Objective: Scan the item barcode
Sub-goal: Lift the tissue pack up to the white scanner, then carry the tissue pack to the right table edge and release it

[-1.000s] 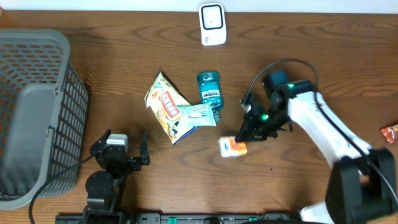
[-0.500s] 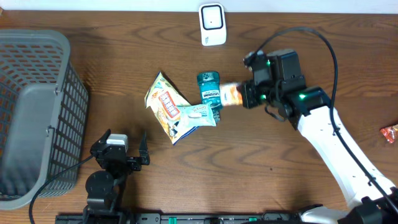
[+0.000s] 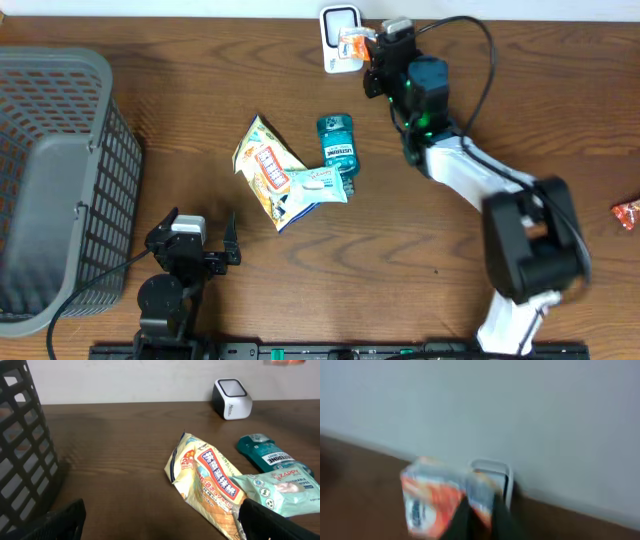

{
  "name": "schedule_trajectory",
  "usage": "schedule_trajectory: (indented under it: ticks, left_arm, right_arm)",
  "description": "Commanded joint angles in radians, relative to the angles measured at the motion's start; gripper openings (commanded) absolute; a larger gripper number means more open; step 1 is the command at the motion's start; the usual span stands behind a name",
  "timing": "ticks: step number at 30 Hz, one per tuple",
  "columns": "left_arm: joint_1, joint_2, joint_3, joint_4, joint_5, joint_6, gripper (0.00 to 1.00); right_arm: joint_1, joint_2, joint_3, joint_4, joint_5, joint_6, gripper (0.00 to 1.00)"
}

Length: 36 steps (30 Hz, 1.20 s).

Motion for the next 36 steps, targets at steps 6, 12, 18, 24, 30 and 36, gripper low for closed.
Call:
schedule_trajectory:
  ticks: [6, 12, 18, 24, 30, 36]
  left_arm:
    - [0.003, -0.002, -0.014, -0.029, 0.009, -0.005, 0.98]
    - [0.003, -0.002, -0.014, -0.029, 0.009, -0.005, 0.98]
    - [0.003, -0.002, -0.014, -0.029, 0.009, -0.005, 0.98]
    - [0.003, -0.002, -0.014, -0.029, 0.009, -0.005, 0.98]
    - [0.003, -0.002, -0.014, -0.029, 0.009, -0.005, 0.98]
    - [0.003, -0.002, -0.014, -0.029, 0.009, -0.005, 0.98]
  right_arm:
    - [0.006, 0.465, 0.487, 0.036, 0.095, 0.041, 0.01]
    - [0.006, 0.6, 0.719, -0.074, 0.099, 0.041, 0.01]
    - [0.006, 0.571, 0.735, -0.13, 0.102, 0.029, 0.01]
    - [0.0, 0.388, 0.735, -0.47, 0.142, 0.029, 0.01]
    - [-0.051, 0.144, 0.735, -1.017, 0.453, 0.029, 0.01]
    - [-0.221, -0.001, 0.735, -1.44, 0.669, 0.063, 0.01]
